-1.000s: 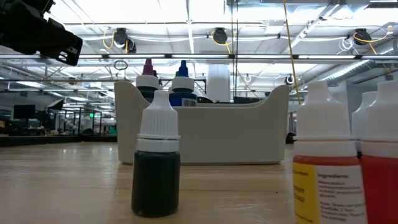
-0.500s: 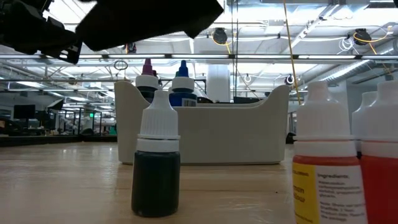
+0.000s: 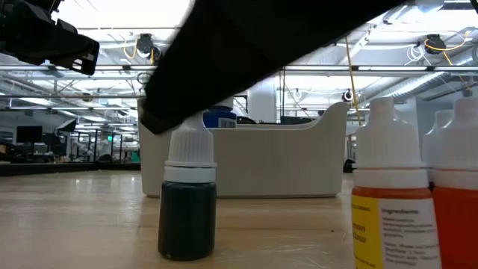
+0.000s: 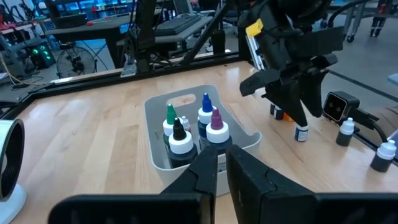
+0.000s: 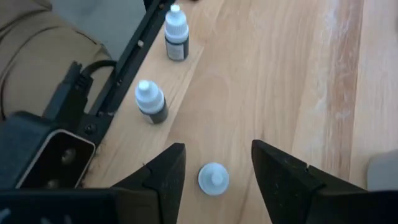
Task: Pick & Place food coloring
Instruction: Put the small blue food coloring into the gray bin
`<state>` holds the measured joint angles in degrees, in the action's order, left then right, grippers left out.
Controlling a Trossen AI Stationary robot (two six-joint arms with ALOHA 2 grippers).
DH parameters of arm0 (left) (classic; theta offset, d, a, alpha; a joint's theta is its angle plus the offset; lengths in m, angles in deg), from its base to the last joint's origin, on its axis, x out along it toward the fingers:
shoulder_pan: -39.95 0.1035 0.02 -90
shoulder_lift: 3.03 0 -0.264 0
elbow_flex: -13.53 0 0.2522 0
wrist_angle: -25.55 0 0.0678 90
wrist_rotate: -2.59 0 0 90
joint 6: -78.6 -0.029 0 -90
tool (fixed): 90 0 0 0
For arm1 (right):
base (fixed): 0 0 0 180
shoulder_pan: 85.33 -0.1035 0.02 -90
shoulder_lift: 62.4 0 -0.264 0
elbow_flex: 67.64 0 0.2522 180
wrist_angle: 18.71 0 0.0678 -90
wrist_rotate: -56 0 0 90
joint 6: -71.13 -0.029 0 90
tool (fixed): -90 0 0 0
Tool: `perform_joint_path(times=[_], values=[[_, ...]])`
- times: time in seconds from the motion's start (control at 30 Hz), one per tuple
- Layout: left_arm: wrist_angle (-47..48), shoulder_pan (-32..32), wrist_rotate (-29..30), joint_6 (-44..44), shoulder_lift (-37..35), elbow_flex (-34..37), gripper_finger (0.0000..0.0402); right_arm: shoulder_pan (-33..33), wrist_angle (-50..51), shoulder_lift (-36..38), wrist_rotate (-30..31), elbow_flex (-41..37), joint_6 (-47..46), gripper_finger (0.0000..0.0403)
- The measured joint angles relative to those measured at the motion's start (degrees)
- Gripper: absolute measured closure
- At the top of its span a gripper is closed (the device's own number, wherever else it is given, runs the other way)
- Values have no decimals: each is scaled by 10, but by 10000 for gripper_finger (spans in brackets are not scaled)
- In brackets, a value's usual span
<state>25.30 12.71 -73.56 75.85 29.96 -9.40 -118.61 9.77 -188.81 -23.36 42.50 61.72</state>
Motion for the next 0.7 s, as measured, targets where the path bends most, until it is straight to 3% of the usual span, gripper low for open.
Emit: perform_joint_path(times=[0.7], values=[[0,0,0,-2,0,0,360,2,-38,-1,-3,-35,-4,271]])
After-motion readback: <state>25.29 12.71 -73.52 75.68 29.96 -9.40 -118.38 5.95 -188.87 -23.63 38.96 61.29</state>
